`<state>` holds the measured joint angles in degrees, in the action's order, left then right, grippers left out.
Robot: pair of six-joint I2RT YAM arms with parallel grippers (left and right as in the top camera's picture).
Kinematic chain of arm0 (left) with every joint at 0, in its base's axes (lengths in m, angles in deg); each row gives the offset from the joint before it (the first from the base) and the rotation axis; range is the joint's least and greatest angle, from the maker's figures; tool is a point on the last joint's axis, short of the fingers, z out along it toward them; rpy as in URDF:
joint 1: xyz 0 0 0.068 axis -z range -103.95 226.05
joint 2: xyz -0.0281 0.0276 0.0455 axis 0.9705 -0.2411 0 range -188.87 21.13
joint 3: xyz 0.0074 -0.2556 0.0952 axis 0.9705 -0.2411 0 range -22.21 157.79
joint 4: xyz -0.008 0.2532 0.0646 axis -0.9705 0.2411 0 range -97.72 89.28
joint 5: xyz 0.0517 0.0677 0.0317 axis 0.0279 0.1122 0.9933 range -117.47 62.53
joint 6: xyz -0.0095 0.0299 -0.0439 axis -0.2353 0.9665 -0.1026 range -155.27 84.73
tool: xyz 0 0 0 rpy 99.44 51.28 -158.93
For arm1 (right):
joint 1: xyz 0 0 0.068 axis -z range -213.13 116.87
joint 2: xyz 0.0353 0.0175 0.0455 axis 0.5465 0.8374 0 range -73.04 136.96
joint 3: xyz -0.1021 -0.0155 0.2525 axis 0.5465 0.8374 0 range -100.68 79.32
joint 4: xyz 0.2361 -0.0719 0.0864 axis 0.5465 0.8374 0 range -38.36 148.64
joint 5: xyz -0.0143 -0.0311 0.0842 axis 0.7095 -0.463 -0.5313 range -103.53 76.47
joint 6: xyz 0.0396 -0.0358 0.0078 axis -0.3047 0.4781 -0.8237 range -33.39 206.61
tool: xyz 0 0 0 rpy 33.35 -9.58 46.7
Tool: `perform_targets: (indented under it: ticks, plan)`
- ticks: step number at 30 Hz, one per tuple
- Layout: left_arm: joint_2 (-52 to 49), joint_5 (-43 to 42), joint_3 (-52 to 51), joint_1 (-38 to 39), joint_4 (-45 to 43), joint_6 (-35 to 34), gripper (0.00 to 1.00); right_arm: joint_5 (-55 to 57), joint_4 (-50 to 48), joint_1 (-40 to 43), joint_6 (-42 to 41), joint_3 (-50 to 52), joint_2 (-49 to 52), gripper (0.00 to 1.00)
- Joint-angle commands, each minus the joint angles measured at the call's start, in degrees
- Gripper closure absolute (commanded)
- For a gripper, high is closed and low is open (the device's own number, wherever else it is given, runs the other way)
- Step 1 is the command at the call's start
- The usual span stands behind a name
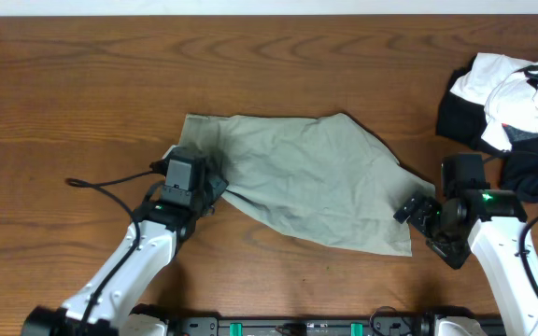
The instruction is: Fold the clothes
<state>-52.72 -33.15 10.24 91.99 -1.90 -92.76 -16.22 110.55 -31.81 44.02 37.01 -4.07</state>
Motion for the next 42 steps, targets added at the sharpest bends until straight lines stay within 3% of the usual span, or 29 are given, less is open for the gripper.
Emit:
perform_targets:
  ticks: [1, 8, 14, 19, 24, 28, 33, 38, 42]
  plan:
    - [4.5, 0.8, 3.7, 0.2, 3.7, 5.6, 0.94, -1.3, 0.0, 0.1, 2.8, -0.8, -1.7, 0.01]
    - [13.1, 2.3, 5.2, 0.2, 11.3, 7.0, 0.94, -20.5, -1.3, 0.1, 5.1, -2.1, -5.5, 0.01]
    - [20.3, 2.3, 7.2, 0.2, 13.0, 9.1, 0.94, -26.8, -1.5, 0.1, 4.2, -2.1, -6.8, 0.01]
    - [23.9, 3.7, 10.6, 0.2, 15.4, 11.9, 0.94, -32.3, -3.0, 0.1, 14.8, -2.1, -6.8, 0.01]
    - [23.3, 8.3, 10.7, 0.2, 19.4, 11.9, 0.94, -29.5, -2.8, -1.9, 34.8, -2.1, -6.8, 0.01]
    - [20.5, 8.3, 10.7, 0.2, 20.3, 11.9, 0.94, -28.9, -4.0, -7.0, 42.6, -2.1, -7.0, 0.01]
    - [16.9, 8.3, 10.7, 0.2, 19.8, 11.8, 0.94, -22.7, -9.1, -19.2, 41.8, -2.1, -7.3, 0.01]
    - [16.0, 8.3, 10.7, 0.1, 19.2, 11.8, 0.94, -3.6, -13.1, -35.1, 34.5, -2.1, -7.2, 0.01]
    - [16.0, 8.3, 10.7, 0.1, 18.8, 11.8, 0.94, 4.3, -15.9, -44.6, 32.8, -2.1, -7.1, 0.01]
